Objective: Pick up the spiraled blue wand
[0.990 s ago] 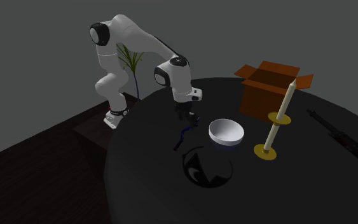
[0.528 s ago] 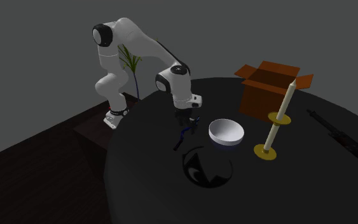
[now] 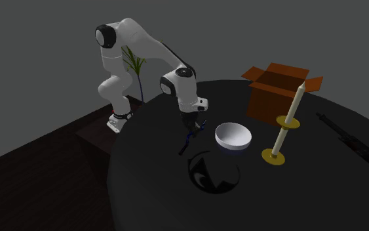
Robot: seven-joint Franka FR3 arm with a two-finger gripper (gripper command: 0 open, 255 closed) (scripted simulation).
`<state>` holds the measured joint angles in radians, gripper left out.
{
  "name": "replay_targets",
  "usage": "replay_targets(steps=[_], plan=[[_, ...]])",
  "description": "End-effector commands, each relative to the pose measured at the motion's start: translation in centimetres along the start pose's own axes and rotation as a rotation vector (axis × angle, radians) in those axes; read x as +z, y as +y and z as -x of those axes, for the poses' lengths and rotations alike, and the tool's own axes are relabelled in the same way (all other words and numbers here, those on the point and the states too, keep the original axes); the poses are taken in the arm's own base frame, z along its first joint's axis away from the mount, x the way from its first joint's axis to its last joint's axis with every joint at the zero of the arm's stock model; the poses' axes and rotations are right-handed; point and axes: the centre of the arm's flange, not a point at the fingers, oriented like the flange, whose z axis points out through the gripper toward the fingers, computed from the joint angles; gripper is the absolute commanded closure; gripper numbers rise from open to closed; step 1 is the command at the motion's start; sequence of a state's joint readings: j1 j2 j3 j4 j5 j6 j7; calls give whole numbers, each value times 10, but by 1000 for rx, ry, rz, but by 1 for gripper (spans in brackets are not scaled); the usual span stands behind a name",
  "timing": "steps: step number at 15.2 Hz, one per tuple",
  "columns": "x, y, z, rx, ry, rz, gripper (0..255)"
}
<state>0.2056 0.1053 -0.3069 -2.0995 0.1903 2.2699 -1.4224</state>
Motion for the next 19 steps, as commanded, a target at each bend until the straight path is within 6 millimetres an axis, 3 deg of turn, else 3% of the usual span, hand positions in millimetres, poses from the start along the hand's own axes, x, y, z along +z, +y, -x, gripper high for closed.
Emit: replay_targets(steps=[1, 17, 19], plan=[[0, 0, 0, 0, 0, 0, 255], [-78, 4, -11, 0, 0, 0, 255], [-79, 4, -11, 0, 0, 0, 255]])
